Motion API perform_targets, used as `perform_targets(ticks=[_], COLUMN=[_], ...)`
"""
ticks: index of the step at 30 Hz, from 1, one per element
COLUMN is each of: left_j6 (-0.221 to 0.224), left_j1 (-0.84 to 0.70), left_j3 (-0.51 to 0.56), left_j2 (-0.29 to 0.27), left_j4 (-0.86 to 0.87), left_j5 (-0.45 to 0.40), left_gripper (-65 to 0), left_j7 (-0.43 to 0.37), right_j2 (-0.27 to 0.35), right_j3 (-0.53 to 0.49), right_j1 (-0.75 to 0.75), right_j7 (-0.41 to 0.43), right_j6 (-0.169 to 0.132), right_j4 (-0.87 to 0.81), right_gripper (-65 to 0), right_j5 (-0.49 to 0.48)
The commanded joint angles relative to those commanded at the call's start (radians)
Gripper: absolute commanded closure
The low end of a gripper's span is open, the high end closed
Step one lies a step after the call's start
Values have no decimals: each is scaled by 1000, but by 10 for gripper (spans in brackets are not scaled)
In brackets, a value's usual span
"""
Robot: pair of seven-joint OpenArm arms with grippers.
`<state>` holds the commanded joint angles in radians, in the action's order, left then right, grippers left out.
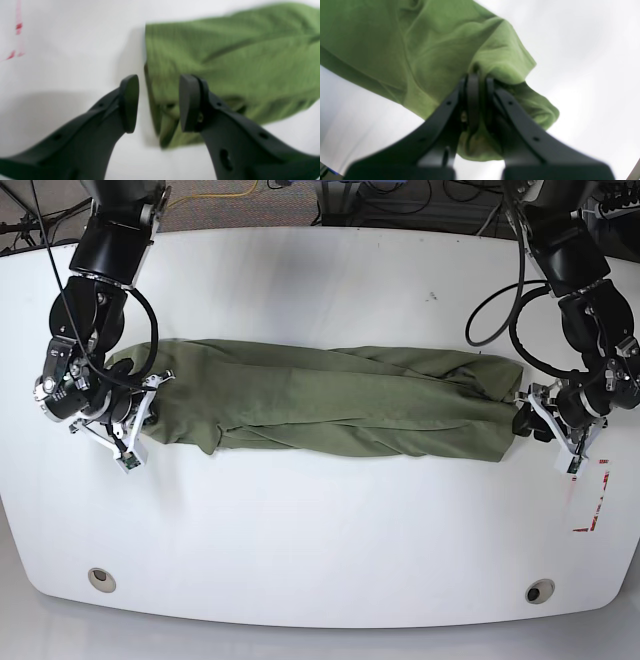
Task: Fold the T-shirt properly
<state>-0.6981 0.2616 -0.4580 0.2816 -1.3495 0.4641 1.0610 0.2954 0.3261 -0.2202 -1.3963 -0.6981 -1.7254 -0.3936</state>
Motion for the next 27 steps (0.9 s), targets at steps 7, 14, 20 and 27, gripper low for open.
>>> perform_targets(ticks=[7, 14, 20, 27], left_j6=[0, 0, 0, 0], left_j1=[54, 55, 55, 55], left_j3=[2, 2, 2, 71], left_j2=[-3, 2, -2, -3], left_j4=[138, 198, 203, 196], left_j5=[0, 0, 0, 6], left_gripper=[-329, -331, -325, -311], left_j7=[-12, -63, -63, -63], right_j2=[-6, -6, -6, -6], right_j3=[2, 2, 2, 2], right_j1=[2, 0, 0, -2], right_j7=[0, 0, 0, 0], right_j6=[0, 0, 0, 0], right_j4=[0, -2, 5, 3], right_gripper=[0, 0, 0, 0], right_j5=[-3, -3, 2, -2])
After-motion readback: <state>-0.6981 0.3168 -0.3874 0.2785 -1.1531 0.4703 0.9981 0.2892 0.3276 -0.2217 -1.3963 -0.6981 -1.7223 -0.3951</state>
